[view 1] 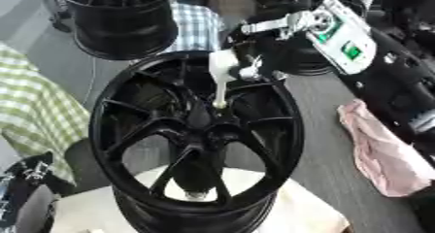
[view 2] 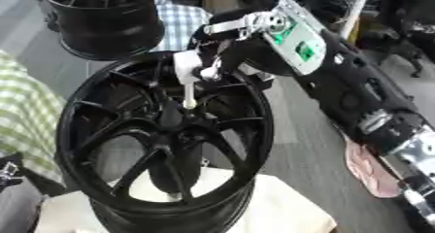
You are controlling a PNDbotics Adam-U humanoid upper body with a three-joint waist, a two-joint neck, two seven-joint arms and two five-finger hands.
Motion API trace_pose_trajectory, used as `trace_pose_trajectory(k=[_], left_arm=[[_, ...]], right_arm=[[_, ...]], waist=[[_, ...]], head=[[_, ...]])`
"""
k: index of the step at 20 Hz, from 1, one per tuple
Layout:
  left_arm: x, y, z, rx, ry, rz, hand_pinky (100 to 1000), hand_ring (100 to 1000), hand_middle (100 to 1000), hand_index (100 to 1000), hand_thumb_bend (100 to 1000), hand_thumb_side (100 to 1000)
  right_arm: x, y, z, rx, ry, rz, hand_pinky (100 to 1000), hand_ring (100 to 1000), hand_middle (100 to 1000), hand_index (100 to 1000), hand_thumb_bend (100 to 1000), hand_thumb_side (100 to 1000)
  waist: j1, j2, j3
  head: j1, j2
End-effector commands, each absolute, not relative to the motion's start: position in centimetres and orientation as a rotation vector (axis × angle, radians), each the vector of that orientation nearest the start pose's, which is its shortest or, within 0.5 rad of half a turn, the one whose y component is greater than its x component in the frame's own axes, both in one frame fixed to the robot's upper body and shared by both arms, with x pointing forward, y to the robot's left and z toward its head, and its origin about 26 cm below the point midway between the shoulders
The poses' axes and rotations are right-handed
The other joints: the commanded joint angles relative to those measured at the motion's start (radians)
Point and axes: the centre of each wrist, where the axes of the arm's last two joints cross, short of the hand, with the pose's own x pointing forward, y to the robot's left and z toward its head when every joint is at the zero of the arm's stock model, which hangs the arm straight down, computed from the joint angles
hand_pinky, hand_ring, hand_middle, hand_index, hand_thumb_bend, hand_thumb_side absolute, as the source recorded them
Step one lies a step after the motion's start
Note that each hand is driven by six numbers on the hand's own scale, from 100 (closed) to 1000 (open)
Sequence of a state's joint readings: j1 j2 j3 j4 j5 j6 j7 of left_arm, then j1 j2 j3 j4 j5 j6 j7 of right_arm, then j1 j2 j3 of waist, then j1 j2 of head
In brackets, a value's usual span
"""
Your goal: Pull the pin out of the wheel hub.
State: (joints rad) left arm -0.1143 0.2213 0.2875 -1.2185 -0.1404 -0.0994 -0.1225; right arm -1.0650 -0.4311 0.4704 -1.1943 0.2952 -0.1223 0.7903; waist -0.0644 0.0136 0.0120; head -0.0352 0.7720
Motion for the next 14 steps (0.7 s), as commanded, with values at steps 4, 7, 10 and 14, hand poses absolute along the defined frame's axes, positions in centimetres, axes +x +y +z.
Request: trace_pose_trajectory(k=[4, 7, 10, 14], left_arm=[[28.4, 38.7, -3.8, 0.372, -1.430, -0.128, 700, 666, 645, 754, 379, 603], [28.5, 38.7, -3.6, 0.374, -1.434, -0.125, 700, 666, 645, 754, 379, 604], [28.6, 38.8, -3.5, 0.376, -1.439, -0.121, 700, 666, 645, 754, 379, 604], [28.8, 38.7, -3.2, 0.377, -1.450, -0.112, 700, 666, 645, 754, 380, 604]], right_arm=[[43.0, -23.1, 31.0, -0.375, -1.685, 1.633, 772, 643, 375, 530, 109, 397], [42.1, -28.5, 30.0, -0.513, -1.705, 1.433, 769, 635, 367, 523, 119, 396], [41.0, -34.3, 26.5, -0.628, -1.669, 1.190, 765, 624, 357, 514, 125, 396], [38.6, -41.4, 19.3, -0.754, -1.540, 0.861, 765, 626, 370, 540, 179, 407]], waist=[[0.001, -0.016, -0.008], [-0.002, -0.014, -0.007], [-0.003, -0.009, -0.009], [-0.001, -0.001, -0.008]], head=[[0.010, -0.002], [0.014, -0.002], [0.018, -0.002], [0.018, -0.002]])
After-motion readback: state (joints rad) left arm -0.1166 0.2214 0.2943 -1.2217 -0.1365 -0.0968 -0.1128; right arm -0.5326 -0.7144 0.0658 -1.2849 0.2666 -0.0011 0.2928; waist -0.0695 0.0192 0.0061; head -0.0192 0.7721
